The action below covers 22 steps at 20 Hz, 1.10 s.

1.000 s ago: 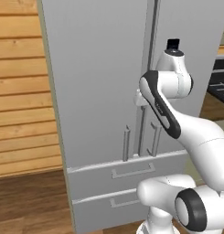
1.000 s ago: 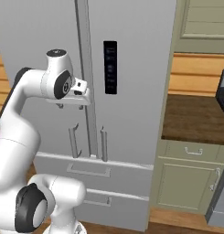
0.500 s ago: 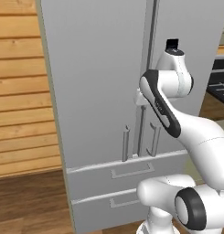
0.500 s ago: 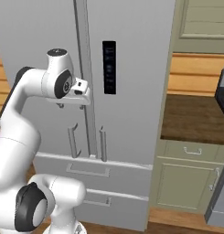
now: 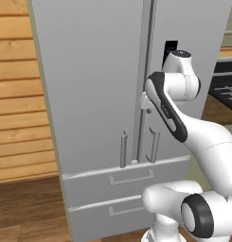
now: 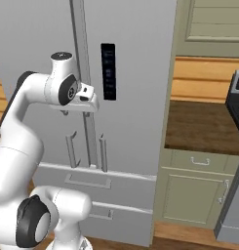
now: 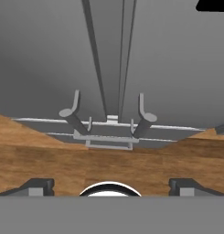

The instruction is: Take the strawberry from the fridge and place it on top of the pancake, located on the dining counter.

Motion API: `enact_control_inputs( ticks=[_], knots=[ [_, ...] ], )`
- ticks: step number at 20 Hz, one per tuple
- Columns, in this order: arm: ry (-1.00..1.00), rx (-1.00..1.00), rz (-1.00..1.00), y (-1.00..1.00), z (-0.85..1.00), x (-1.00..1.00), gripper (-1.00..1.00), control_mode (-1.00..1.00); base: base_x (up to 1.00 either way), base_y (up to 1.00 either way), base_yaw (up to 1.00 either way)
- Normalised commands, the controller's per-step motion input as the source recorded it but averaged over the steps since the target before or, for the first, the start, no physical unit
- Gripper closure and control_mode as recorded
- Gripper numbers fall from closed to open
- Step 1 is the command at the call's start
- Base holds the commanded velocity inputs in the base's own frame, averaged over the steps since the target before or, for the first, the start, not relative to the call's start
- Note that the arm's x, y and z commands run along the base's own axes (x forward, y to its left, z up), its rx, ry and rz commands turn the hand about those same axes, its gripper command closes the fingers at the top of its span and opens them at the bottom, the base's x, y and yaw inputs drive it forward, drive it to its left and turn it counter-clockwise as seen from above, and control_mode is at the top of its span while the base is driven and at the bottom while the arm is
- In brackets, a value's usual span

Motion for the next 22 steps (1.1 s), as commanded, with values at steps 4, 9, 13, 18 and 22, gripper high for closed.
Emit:
enact_control_inputs(
  ticks=[4,9,13,18,22],
  knots=[
    [0.0,0.0,0.0,0.0,0.0,0.0,-1.0,1.0,-0.46,0.0,0.0],
    [0.0,0.0,0.0,0.0,0.0,0.0,-1.0,1.0,-0.71,0.0,-0.01],
    [0.0,0.0,0.0,0.0,0.0,0.0,-1.0,1.0,-0.65,0.0,-0.01],
    [0.0,0.0,0.0,0.0,0.0,-0.01,-1.0,-1.0,-0.08,0.0,0.0],
    [-0.04,0.0,0.0,-0.18,-0.37,0.01,-1.0,-1.0,0.0,0.0,0.0]
  ],
)
